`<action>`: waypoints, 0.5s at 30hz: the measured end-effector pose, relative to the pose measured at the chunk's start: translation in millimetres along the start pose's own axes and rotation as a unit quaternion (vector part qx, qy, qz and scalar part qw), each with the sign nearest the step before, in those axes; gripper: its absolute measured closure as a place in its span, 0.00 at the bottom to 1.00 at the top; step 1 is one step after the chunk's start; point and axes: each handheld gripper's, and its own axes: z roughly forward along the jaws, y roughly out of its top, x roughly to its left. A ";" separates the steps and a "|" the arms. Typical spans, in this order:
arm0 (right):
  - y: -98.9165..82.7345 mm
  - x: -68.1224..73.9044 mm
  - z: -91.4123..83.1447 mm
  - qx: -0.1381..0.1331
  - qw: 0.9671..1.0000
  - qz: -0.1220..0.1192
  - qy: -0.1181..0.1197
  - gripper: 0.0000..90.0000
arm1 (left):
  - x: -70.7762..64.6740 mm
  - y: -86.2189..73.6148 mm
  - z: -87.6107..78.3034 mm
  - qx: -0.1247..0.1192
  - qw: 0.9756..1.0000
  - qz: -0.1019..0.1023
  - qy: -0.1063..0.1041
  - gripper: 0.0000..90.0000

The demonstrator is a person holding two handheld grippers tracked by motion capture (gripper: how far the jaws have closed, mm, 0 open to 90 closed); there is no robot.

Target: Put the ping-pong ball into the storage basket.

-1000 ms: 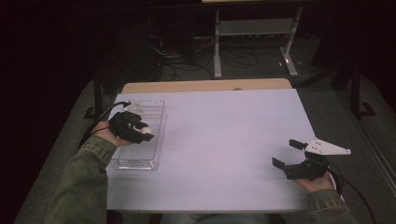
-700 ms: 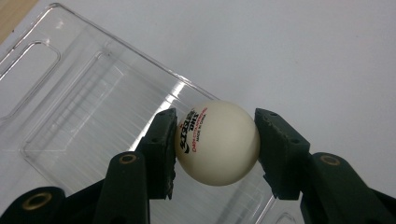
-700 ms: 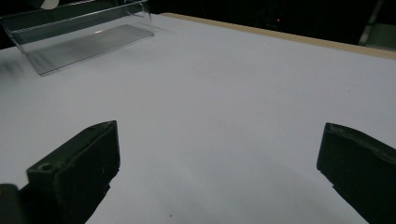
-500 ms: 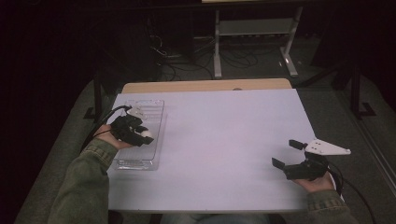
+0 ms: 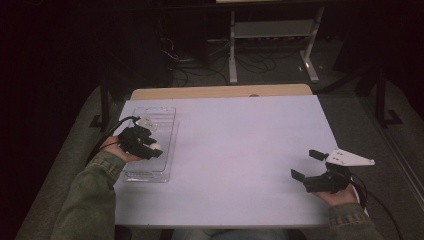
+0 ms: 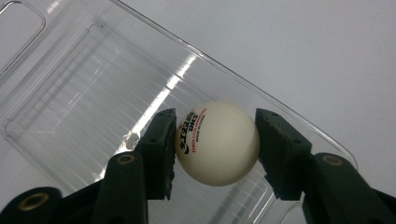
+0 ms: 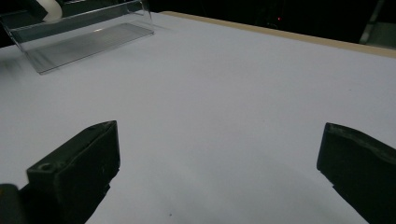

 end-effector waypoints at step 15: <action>0.3 0.8 -0.3 0.000 1.000 0.000 0.000 0.00 | 0.9 -3.6 -18.9 -0.058 0.998 -0.021 -0.003 0.17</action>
